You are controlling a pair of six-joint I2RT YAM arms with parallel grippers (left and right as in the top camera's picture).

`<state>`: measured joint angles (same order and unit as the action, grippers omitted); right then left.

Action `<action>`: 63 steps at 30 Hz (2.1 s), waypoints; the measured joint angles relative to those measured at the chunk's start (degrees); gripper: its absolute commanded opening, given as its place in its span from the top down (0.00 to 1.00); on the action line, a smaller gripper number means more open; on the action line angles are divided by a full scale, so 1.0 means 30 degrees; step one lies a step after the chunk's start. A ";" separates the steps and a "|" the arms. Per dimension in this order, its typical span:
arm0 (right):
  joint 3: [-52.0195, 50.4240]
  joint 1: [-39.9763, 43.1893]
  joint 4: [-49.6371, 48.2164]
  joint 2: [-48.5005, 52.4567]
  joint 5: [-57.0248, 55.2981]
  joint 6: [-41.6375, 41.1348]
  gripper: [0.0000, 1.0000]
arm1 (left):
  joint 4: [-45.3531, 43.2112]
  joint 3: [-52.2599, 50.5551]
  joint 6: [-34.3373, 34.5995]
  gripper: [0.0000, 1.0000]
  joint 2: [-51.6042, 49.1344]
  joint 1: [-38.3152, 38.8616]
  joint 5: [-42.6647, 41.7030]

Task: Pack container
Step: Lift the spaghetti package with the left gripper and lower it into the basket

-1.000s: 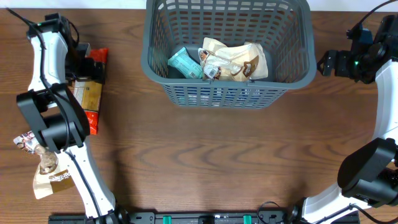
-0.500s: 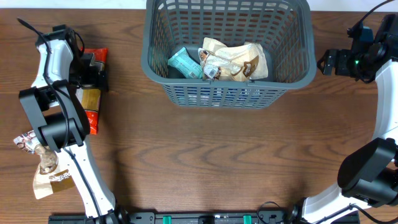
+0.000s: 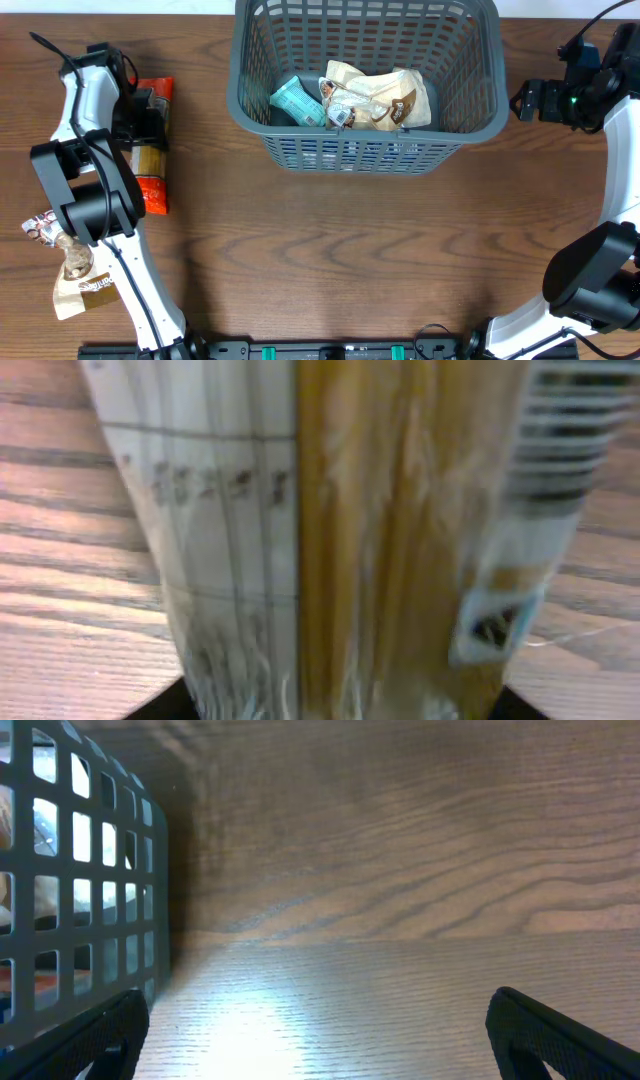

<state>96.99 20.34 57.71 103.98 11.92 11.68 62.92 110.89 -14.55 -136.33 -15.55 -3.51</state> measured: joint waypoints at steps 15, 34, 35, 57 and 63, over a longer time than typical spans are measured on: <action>0.0000 0.0000 0.0255 0.0007 0.0000 0.0000 0.01 | -0.0539 -0.0787 0.1931 0.94 0.4153 0.0590 -0.1297; 0.0000 0.0000 0.0423 0.0007 0.0000 0.0000 0.01 | -0.8167 0.3956 0.0102 0.94 1.3996 0.9398 -0.1858; 0.0000 0.0000 0.0459 0.0007 -0.0007 0.0000 0.01 | -0.8626 0.4000 -0.0597 0.94 1.3828 1.0083 -0.1851; 0.0000 0.0000 0.0517 0.0007 -0.0007 -0.0007 0.01 | -0.4240 0.4065 -1.4739 0.94 0.5552 1.3799 -0.1865; 0.0000 0.0000 0.0503 0.0007 -0.0007 0.0000 0.01 | -0.3373 0.4065 -1.4885 0.75 0.4524 1.3566 -0.1821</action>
<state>96.99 20.34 59.22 104.01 11.90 11.68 52.80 123.09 -59.20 -122.76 25.15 -8.97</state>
